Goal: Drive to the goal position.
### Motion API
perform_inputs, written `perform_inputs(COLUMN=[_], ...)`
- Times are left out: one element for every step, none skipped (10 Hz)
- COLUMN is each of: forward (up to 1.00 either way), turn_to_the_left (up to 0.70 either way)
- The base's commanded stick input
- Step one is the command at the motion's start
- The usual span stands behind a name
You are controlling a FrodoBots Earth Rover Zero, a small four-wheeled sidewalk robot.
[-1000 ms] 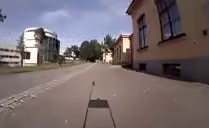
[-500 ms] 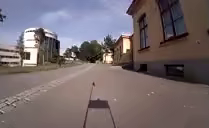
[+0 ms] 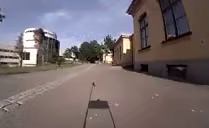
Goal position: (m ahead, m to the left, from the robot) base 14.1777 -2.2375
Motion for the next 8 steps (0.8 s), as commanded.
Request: perform_inputs(forward=[0.45,0.45,0.45,0.45,0.45,0.45,0.45,0.45], turn_to_the_left=[0.00,0.00,0.00,0.00,0.00,0.00,0.00,0.00])
